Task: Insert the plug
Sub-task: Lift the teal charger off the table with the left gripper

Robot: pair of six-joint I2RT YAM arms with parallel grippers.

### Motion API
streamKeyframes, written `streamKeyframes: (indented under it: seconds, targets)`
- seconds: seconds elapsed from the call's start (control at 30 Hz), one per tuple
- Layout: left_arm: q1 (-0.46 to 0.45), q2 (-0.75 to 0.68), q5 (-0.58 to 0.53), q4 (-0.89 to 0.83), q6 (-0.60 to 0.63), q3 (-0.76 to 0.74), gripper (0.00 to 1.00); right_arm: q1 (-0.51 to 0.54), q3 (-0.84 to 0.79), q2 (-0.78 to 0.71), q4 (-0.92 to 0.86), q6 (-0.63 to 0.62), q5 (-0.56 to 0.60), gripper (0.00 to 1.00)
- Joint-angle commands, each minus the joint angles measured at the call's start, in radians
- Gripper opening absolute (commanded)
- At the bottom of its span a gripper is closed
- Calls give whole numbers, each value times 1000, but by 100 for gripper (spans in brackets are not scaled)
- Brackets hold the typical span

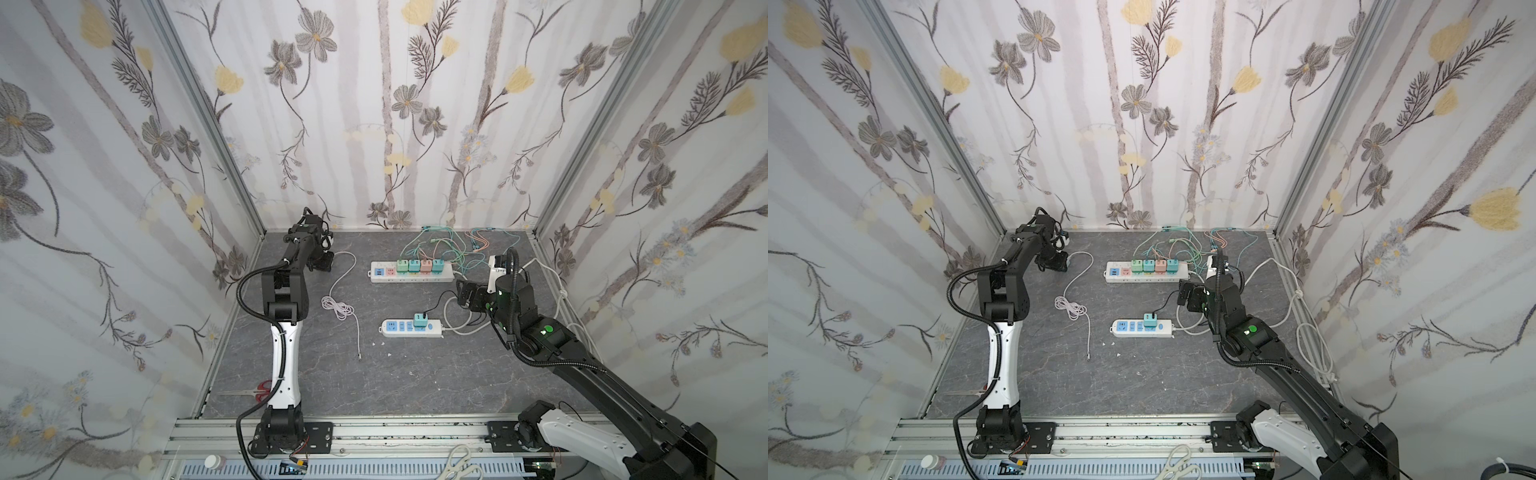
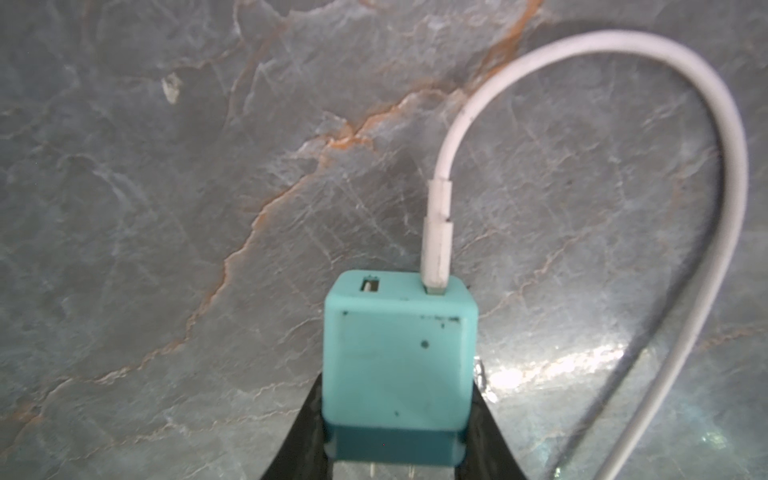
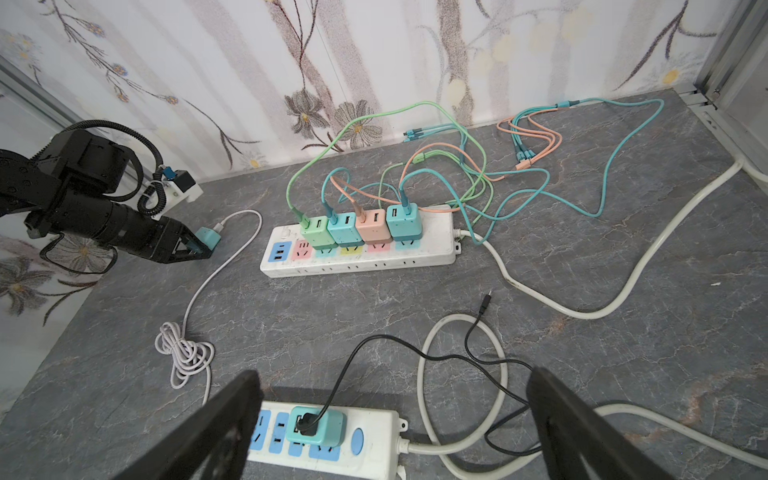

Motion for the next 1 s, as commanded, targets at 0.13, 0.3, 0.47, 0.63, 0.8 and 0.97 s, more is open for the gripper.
streamKeyframes:
  seconds: [0.13, 0.3, 0.47, 0.63, 0.8, 0.97]
  targets:
    - [1, -161, -21, 127, -104, -209, 0, -2, 21, 5, 6, -20, -18, 100]
    - [-25, -348, -3, 279, -248, -461, 0, -2, 32, 41, 17, -28, -116, 99]
    - [-48, -513, -78, 378, -384, -623, 0, -1, 52, 70, 31, -37, -139, 99]
    - [-87, -597, -242, 248, -404, -509, 0, 0, 71, 78, 35, -88, -187, 99]
    - [-100, -613, -348, 178, -405, -310, 0, 0, 75, 96, 46, -78, -199, 99]
    - [-99, -527, -537, 110, -336, 65, 0, 1, 84, 94, 28, -85, -201, 99]
